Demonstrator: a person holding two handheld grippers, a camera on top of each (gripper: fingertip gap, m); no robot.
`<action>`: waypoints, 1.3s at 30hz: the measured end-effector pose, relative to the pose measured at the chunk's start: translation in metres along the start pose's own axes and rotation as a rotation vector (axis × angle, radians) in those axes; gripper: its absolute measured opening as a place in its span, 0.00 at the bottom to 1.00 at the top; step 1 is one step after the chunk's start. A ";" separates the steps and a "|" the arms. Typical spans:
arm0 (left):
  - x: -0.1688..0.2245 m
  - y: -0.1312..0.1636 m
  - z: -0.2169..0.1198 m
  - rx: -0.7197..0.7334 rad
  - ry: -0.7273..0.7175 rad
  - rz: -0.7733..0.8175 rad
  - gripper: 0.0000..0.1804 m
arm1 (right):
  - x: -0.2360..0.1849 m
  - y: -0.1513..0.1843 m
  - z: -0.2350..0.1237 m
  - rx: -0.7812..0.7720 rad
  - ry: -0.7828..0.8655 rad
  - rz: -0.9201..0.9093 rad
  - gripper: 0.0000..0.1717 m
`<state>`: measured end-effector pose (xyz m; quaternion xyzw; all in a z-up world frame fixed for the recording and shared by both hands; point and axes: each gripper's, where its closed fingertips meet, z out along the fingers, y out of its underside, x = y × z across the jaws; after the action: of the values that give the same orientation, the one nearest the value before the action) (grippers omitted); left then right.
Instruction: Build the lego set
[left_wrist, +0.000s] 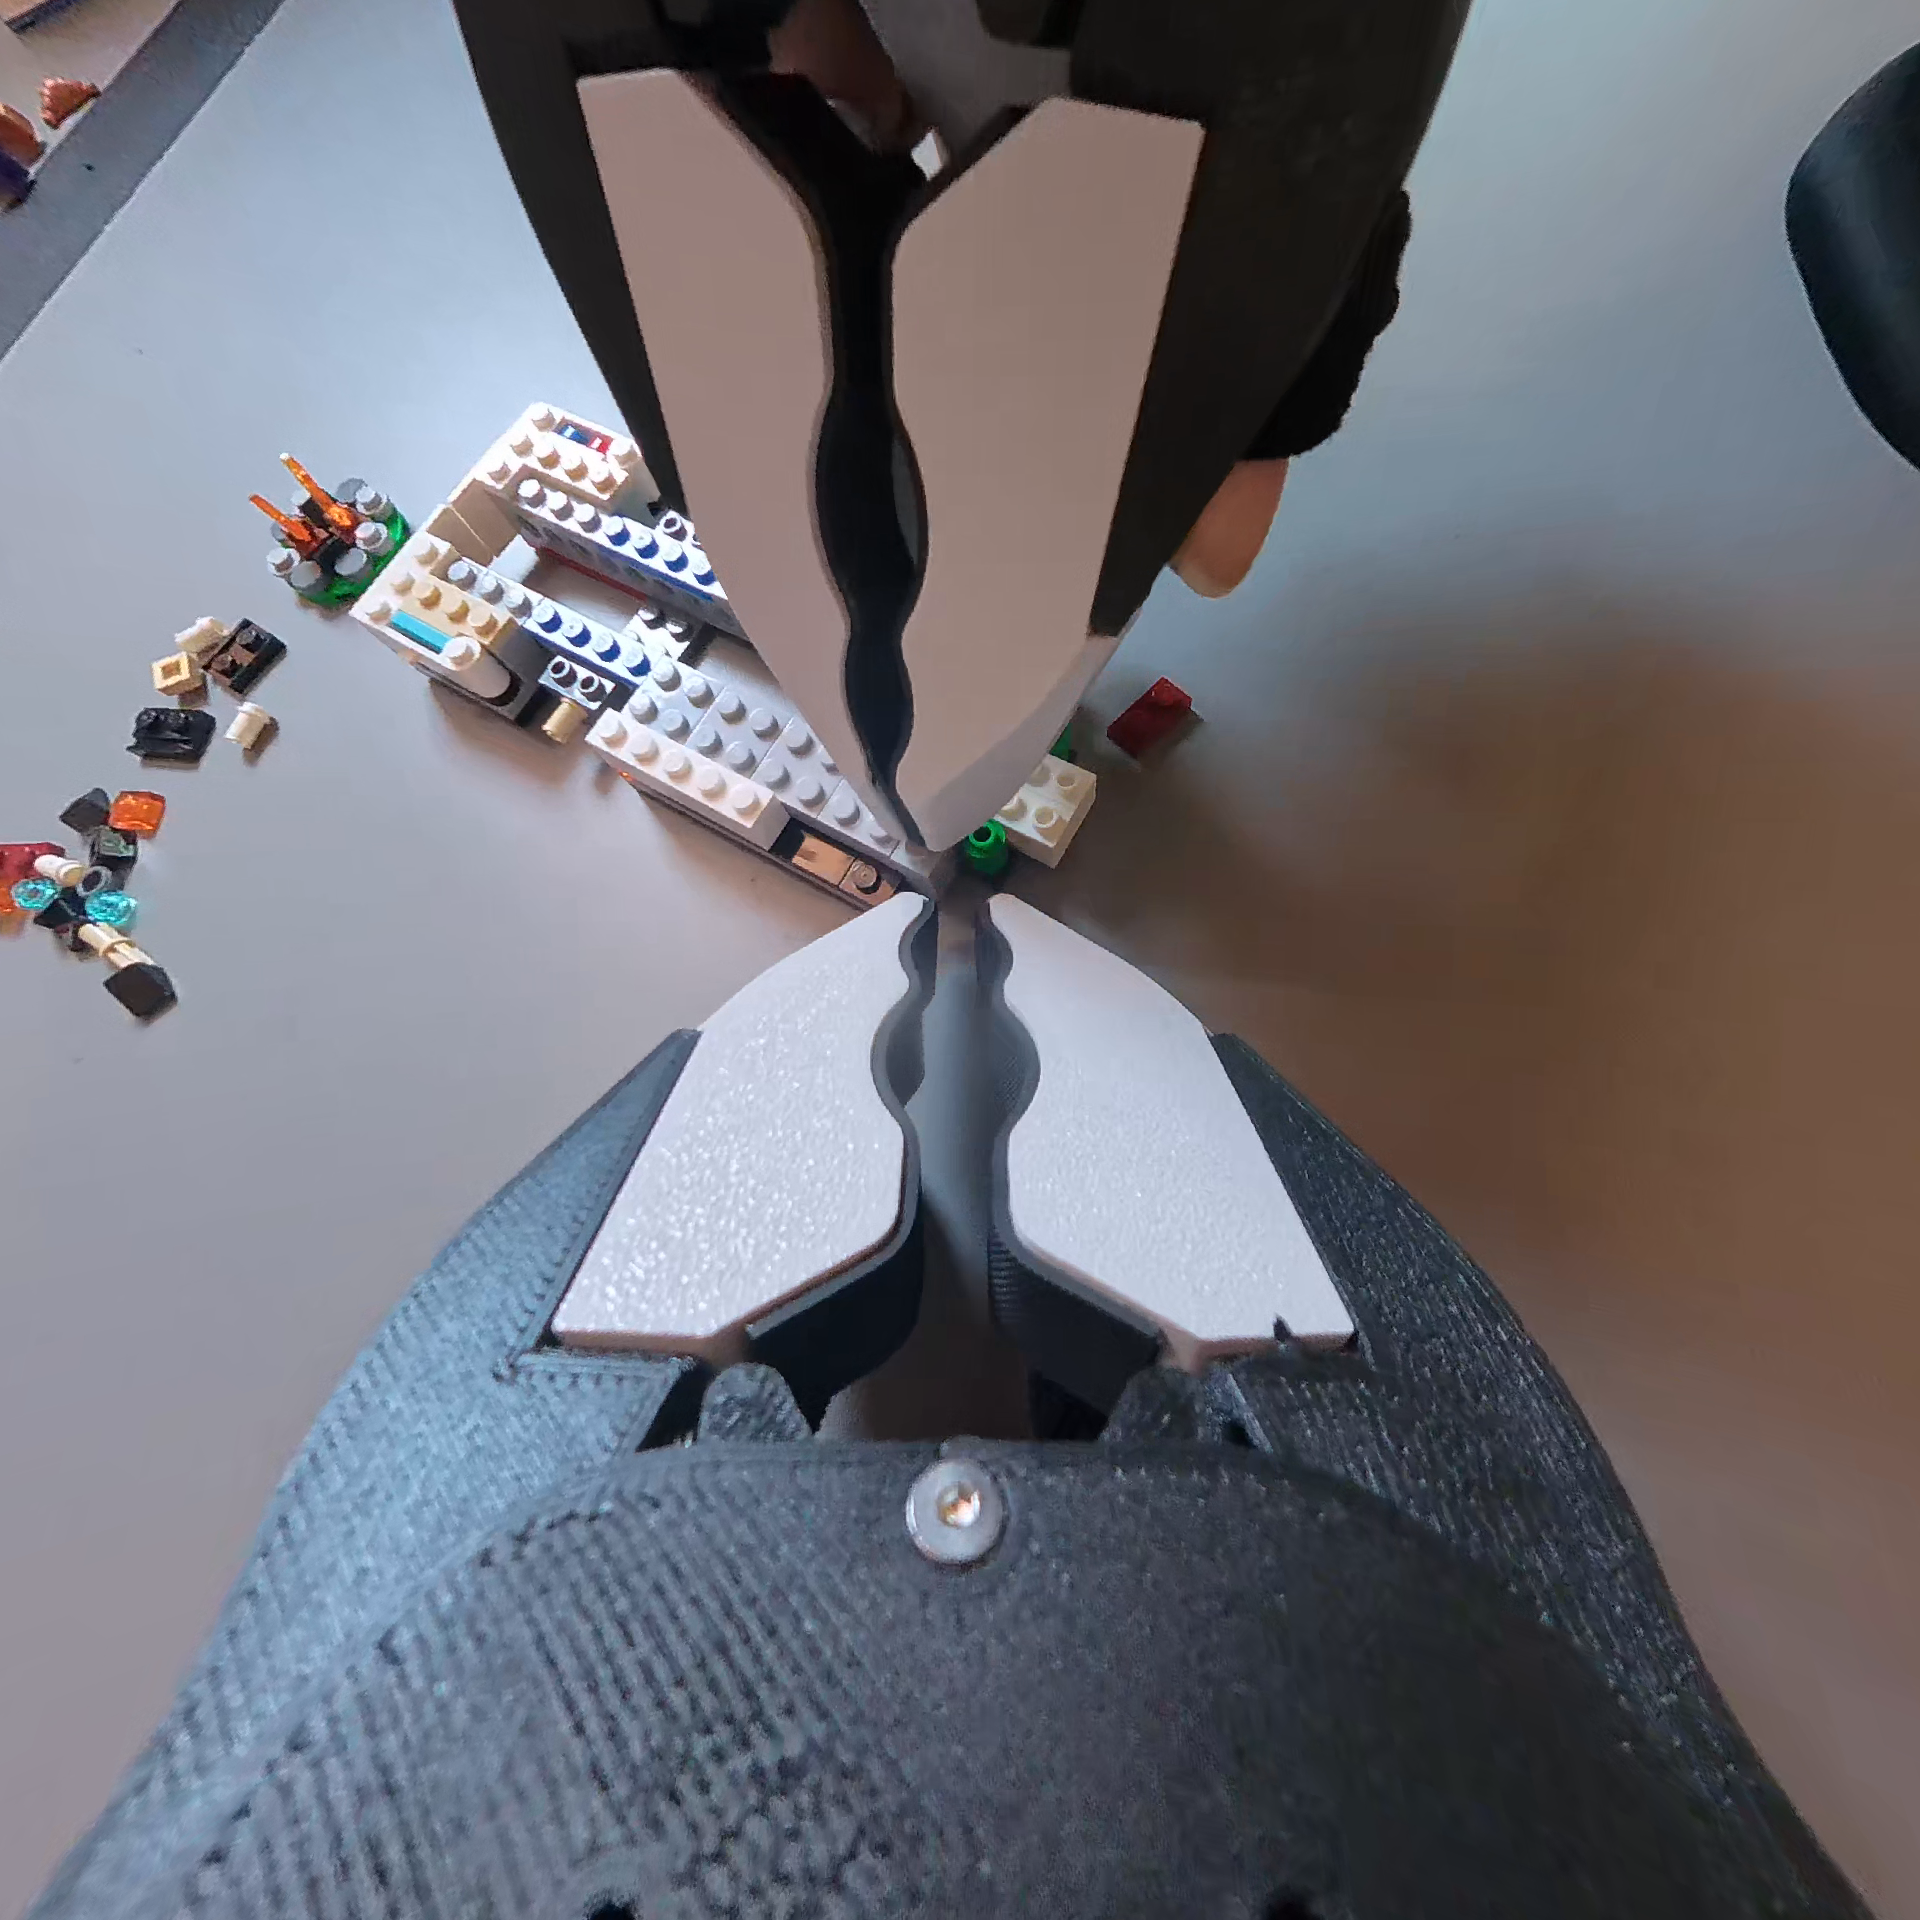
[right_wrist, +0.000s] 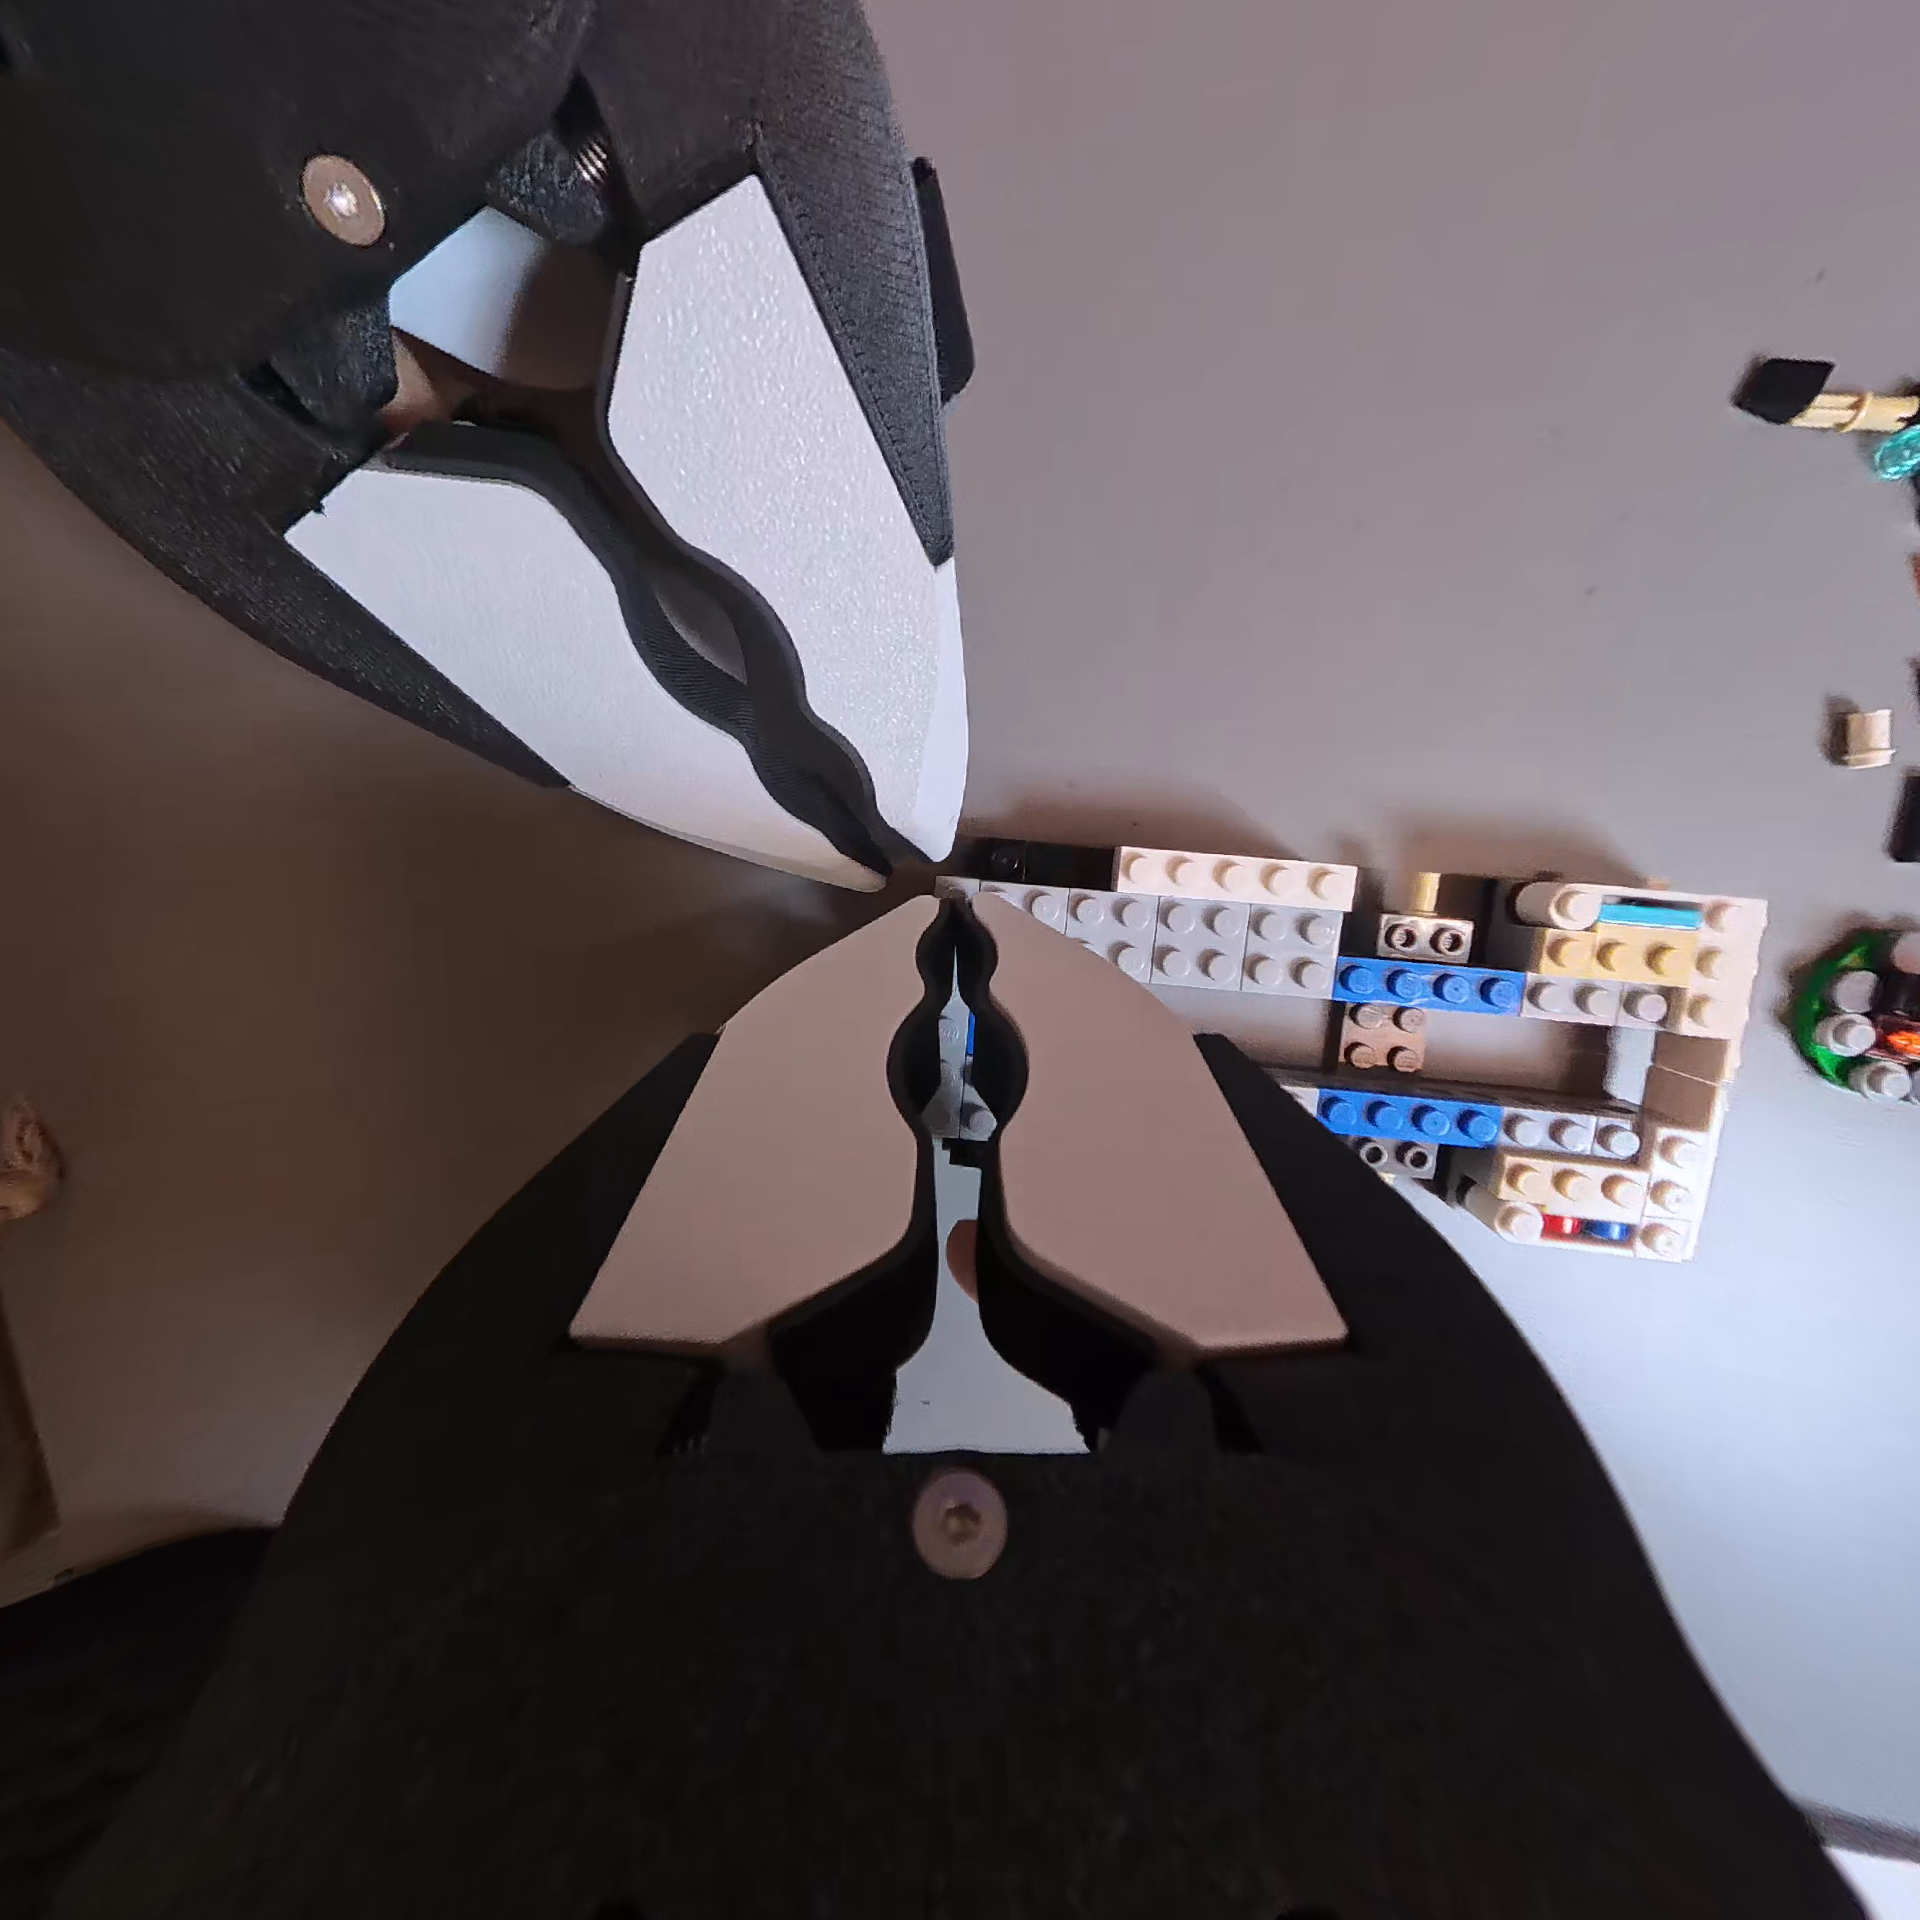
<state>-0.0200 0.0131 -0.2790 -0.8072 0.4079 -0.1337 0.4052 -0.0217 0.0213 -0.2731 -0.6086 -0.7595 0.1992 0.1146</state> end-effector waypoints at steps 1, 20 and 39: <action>0.000 0.000 0.000 0.000 0.002 0.002 0.04 | 0.000 0.000 0.000 -0.004 -0.002 0.003 0.00; 0.002 -0.001 -0.001 0.019 0.014 -0.005 0.04 | 0.001 0.000 0.000 -0.049 -0.037 0.041 0.00; 0.000 -0.005 0.002 0.045 -0.006 -0.003 0.04 | -0.001 0.033 -0.018 0.102 0.022 0.112 0.00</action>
<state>-0.0163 0.0162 -0.2763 -0.7990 0.4022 -0.1410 0.4244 0.0150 0.0296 -0.2718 -0.6456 -0.7119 0.2369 0.1426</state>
